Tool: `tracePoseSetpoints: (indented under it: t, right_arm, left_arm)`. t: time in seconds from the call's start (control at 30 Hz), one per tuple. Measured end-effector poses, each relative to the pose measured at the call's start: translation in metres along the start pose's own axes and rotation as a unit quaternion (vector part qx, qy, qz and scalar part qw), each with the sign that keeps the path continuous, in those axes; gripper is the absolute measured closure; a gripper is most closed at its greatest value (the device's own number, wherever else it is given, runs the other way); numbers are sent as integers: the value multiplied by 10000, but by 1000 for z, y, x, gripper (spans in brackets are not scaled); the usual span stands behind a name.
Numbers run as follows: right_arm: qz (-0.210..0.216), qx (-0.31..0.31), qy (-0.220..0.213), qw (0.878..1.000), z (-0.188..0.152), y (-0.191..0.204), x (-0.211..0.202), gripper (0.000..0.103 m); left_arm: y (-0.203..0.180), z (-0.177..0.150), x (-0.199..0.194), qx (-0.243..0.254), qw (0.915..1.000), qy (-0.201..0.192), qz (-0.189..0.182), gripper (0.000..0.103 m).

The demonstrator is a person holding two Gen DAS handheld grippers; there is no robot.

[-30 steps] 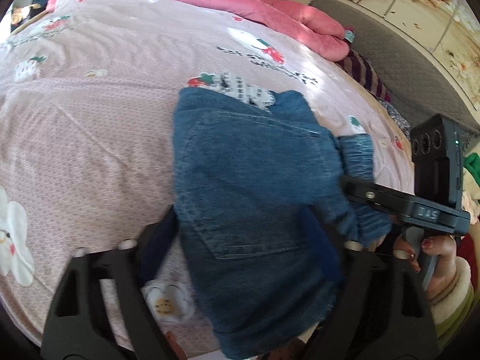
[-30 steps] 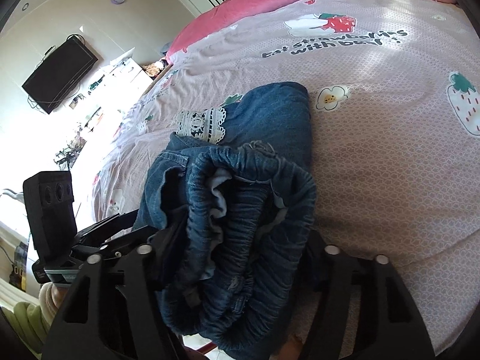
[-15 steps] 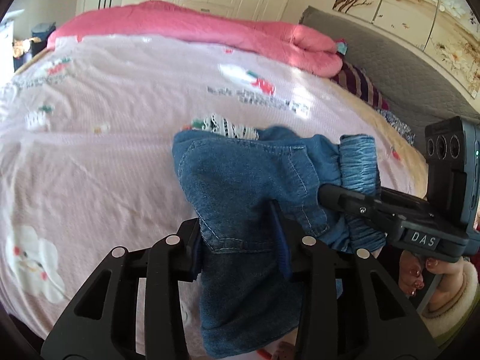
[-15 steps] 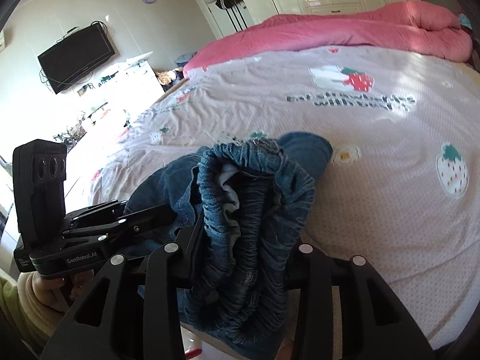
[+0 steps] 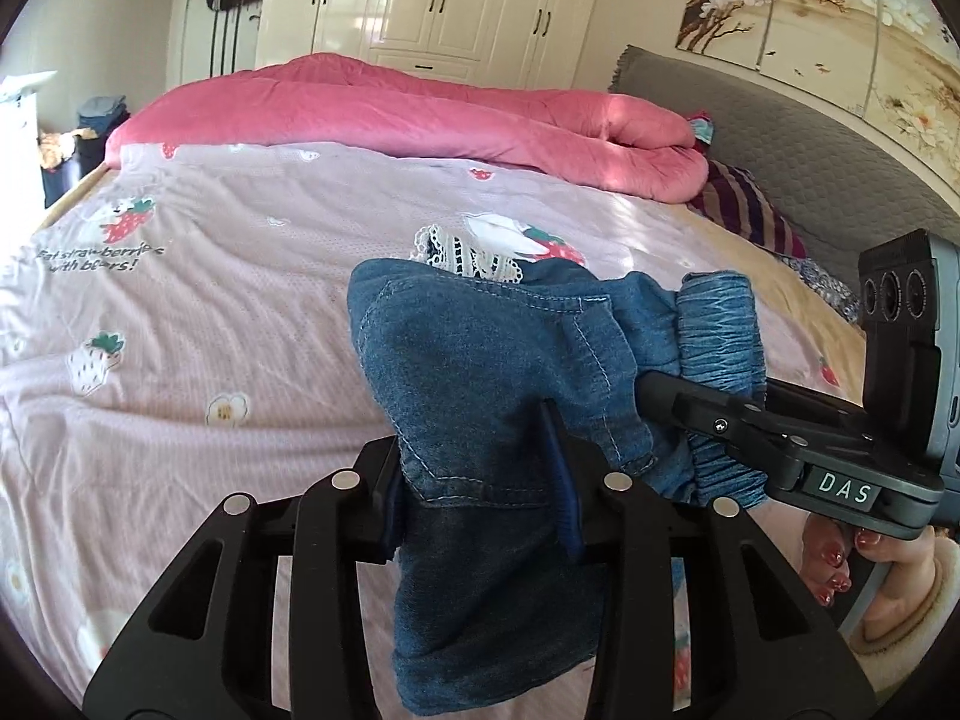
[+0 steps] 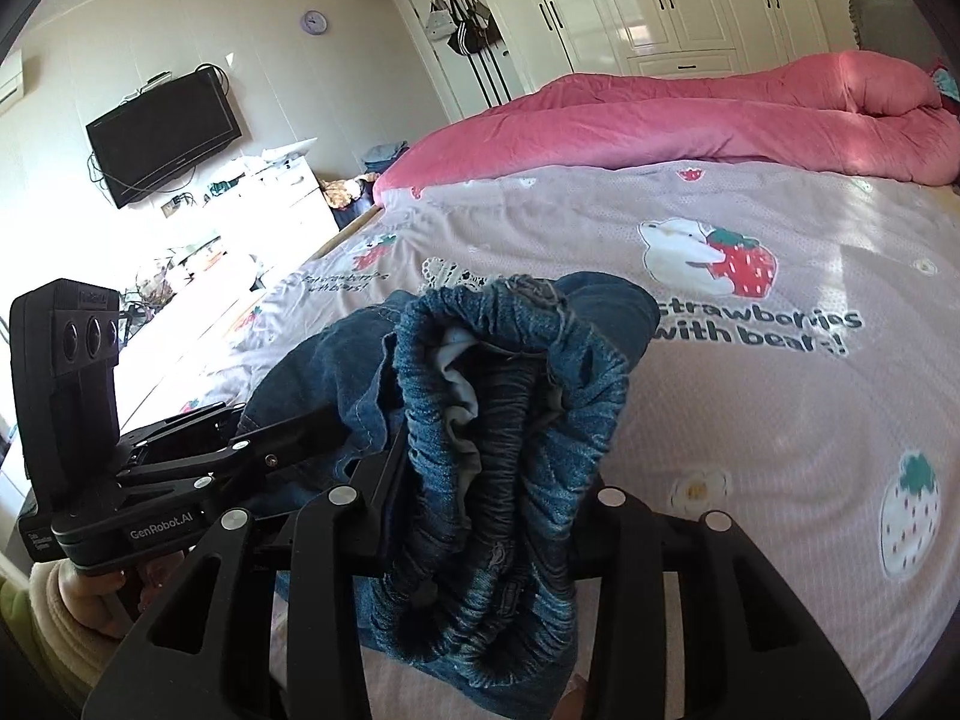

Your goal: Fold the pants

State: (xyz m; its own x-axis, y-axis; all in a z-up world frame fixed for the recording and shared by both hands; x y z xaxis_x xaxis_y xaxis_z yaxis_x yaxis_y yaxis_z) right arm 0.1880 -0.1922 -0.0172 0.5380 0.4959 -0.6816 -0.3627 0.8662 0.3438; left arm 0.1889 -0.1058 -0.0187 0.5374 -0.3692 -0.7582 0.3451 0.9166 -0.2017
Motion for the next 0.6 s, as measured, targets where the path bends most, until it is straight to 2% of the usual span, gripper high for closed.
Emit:
tracePoseSetpoints:
  t: [0.27, 0.6]
  right_arm:
    - [-30, 58, 159, 9999, 16, -11, 33, 67]
    - [79, 405, 545, 9977, 5, -25, 66, 67]
  left_arm:
    - [21, 14, 31, -160, 9998, 121, 53, 73]
    - [38, 1, 61, -390, 9981, 478, -26, 73]
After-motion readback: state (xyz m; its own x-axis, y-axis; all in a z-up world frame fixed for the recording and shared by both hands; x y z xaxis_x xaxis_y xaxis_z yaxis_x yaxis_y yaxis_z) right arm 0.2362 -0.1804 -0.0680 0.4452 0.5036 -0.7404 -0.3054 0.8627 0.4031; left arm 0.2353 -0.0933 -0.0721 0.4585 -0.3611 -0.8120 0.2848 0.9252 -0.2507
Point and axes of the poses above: each gripper's, at about its wrist camera, not at the fingertips, and x roughly the way its jaws point, y to its left, z to its top, the point moved 10 cm from there along x, roughly the way its jaws point, and after that the axes turned 10 degrees about y, right-handed, at the moved point
